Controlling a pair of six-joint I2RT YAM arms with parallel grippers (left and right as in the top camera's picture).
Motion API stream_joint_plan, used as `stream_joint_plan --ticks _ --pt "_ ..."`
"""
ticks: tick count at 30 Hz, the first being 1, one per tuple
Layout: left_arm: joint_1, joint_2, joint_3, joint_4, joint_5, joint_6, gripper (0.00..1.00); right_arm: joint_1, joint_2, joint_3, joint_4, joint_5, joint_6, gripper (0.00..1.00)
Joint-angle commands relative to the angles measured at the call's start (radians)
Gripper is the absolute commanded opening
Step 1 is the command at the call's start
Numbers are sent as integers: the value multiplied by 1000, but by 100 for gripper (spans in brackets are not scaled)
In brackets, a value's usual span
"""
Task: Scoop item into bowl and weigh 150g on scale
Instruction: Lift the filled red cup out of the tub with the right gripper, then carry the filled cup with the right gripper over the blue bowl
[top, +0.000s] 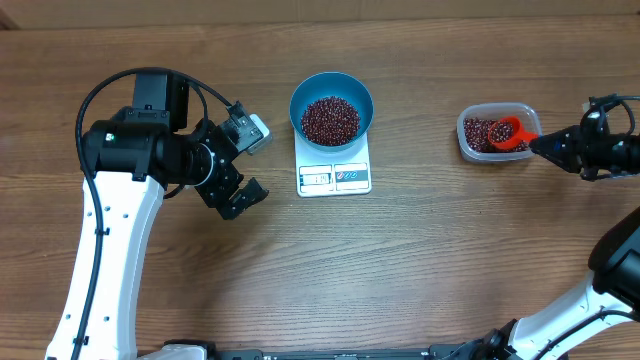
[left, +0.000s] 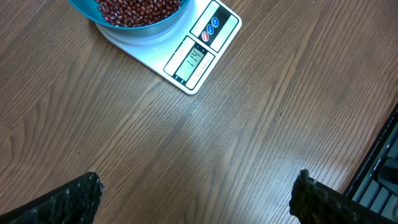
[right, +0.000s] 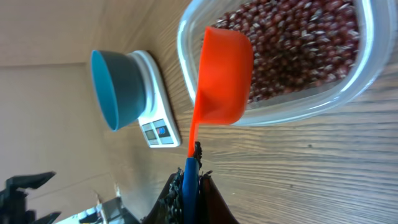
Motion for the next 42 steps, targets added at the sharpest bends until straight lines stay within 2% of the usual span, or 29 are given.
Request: stream_joint_plan --ticks 1,7,17,35,42 --pt "4 -12 20 1 4 -7 100 -8 5 -1 -14 -67 -58 4" --pt "4 -12 20 1 4 -7 100 -8 5 -1 -78 -162 -137 4" --pt "4 -12 20 1 4 -7 100 32 1 2 -152 -286 -182 4" --pt "4 -12 20 1 4 -7 100 338 -7 58 -148 -498 -179 4" --pt "4 -12 20 1 4 -7 100 422 -7 77 -69 -507 -80 4"
